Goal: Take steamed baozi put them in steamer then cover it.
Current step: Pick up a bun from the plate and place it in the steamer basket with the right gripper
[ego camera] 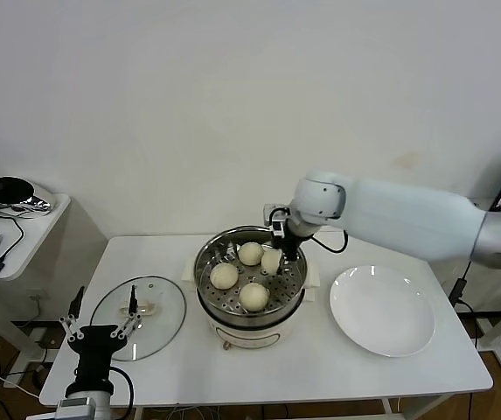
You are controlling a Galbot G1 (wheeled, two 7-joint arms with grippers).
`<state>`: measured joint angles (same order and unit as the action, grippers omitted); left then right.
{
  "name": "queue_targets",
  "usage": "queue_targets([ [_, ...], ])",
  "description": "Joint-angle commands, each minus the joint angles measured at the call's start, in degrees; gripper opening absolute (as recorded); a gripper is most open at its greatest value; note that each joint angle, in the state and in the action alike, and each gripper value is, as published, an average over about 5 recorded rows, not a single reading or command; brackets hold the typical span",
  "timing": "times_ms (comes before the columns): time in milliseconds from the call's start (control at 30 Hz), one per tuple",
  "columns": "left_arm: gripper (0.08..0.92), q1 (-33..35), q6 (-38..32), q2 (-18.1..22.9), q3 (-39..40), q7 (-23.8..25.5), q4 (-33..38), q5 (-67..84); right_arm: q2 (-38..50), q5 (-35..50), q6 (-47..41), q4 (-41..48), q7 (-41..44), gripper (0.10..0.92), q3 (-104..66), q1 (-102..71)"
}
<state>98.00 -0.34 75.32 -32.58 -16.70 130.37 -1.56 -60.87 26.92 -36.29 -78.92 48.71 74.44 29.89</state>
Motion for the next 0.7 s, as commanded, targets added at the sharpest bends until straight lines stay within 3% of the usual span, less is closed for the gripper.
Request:
queue_targets([
  [33, 0.823, -0.1, -0.1, -0.1, -0.2, 0.0, -0.2, 0.2, -3.5, -3.9, 0.0, 4.1, 0.0, 0.611, 0.2, -3.2],
  [333, 0.823, -0.1, -0.4, 0.3, 0.1, -0.3, -0.7, 0.3, -3.6, -4.8, 1.2, 4.9, -1.1, 0.62, -0.2, -4.6],
  [567, 0.823, -0.3, -0.2, 0.4, 0.6, -0.4, -0.7, 0.0, 0.3, -2.4, 1.2, 0.4, -0.4, 0.783, -2.0, -2.2],
  [700, 0.823, -0.5, 0.1, 0.4, 0.6, -0.6, -1.0, -0.1, 5.5, -0.3, 2.0, -4.1, -0.4, 0.82, -3.8, -0.1],
])
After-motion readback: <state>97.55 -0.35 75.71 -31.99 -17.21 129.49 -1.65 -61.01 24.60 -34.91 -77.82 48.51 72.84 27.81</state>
